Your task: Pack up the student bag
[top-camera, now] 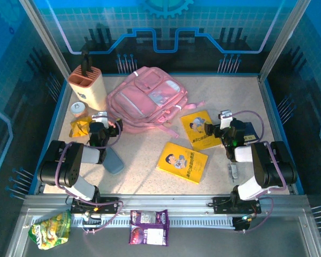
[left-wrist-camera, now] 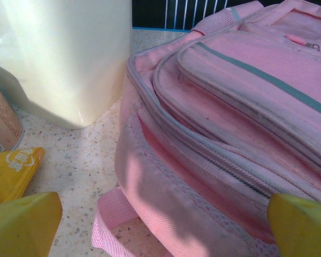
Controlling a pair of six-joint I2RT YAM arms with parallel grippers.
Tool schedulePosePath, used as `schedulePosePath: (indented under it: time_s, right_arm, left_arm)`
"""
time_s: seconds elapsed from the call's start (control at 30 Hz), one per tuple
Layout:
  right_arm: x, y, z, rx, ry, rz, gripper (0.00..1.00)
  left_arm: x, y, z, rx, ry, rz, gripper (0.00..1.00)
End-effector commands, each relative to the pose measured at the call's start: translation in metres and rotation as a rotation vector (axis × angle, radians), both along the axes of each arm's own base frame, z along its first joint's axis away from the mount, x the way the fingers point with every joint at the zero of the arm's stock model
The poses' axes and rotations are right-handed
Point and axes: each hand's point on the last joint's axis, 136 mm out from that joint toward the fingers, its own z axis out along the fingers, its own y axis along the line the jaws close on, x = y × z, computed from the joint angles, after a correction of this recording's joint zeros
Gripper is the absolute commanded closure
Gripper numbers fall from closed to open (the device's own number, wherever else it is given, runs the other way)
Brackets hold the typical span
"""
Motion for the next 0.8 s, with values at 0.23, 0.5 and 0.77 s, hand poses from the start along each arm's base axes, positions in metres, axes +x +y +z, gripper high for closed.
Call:
schedulePosePath:
  time_s: [0.23, 0.5, 0.77]
  right_arm:
    - [0.007, -0.002, 0.015, 0.003, -0.055, 0.002, 0.0]
    - [0.002, 0.007, 0.02, 0.005, -0.077, 0.062, 0.0]
    - [-0.008, 0.004, 0.04, 0.01, -0.098, 0.042, 0.0]
  left_arm:
    - [0.007, -0.001, 0.011, 0.007, -0.029, -0.018, 0.01]
    - [0.004, 0.0, 0.013, 0.007, -0.036, -0.012, 0.01]
    - [-0.011, -0.004, 0.039, 0.003, -0.109, -0.042, 0.01]
